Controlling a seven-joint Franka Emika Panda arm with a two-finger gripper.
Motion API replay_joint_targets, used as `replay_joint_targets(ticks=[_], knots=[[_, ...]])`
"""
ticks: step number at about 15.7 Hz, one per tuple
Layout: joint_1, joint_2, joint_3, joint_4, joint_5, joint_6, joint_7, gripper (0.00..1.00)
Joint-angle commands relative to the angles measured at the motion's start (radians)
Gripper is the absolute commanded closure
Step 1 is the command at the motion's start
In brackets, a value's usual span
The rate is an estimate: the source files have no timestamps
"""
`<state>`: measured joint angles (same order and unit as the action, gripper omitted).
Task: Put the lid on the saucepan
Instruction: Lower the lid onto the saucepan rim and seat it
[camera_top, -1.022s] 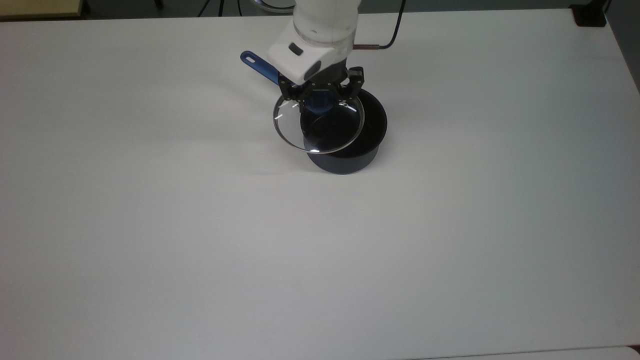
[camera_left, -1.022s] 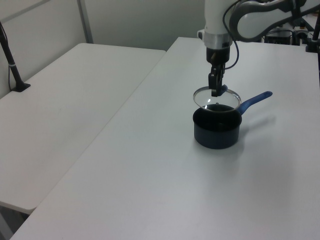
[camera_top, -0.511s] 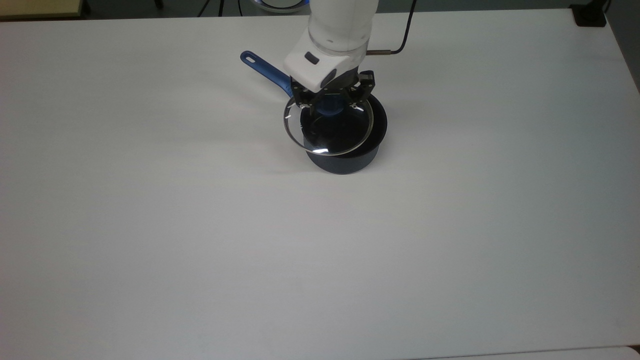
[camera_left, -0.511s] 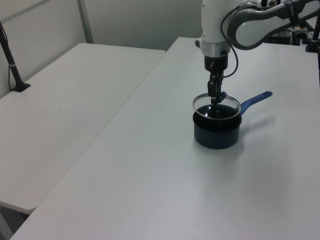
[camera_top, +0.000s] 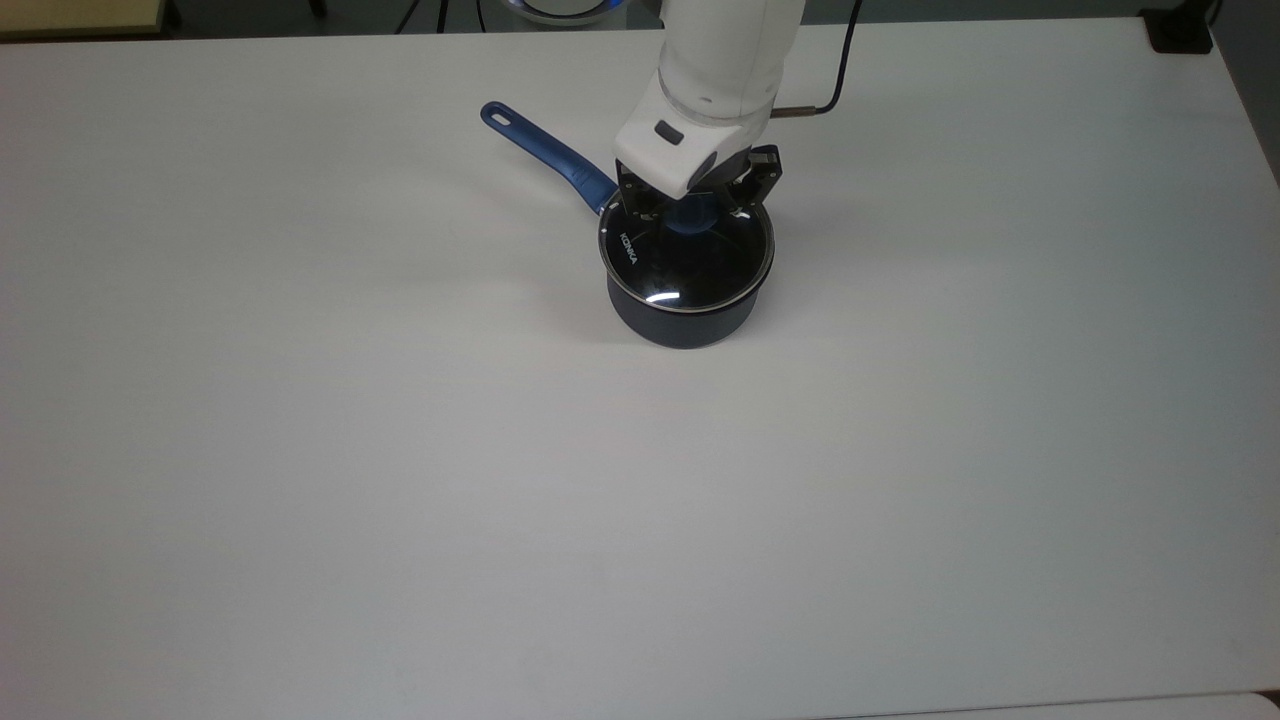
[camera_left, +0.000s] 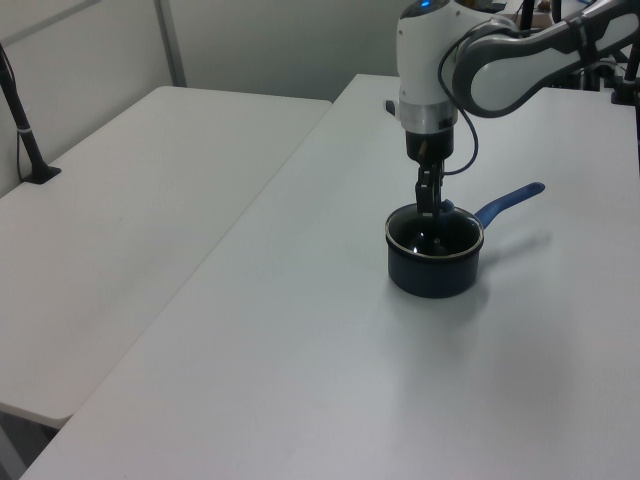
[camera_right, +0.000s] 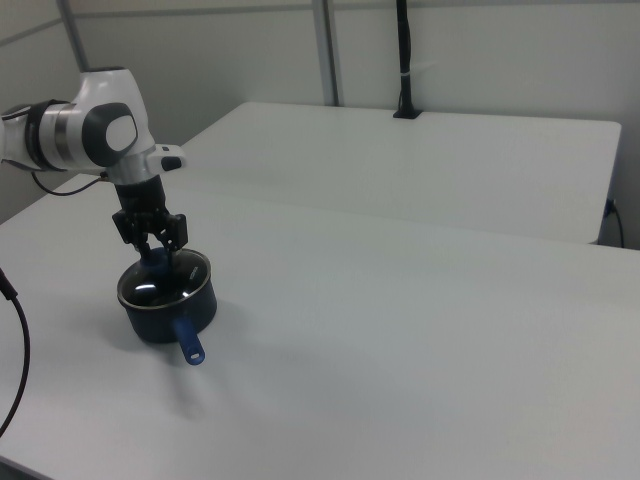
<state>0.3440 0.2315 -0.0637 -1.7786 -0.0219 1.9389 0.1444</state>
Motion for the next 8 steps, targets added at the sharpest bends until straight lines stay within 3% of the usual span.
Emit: replay_joint_targets(ticks=[1,5,6,7,8], knots=[[0.012,0.012,-0.005,0.016,-0.001,-0.017,0.026,0.44],[0.016,0.023,-0.005,0.015,-0.001,-0.017,0.026,0.43],[0.016,0.023,-0.005,0.015,-0.001,-0.017,0.027,0.3],[0.015,0.023,-0.005,0.015,0.002,-0.018,0.03,0.0],[0.013,0.022,-0.005,0.015,0.002,-0.018,0.029,0.0]])
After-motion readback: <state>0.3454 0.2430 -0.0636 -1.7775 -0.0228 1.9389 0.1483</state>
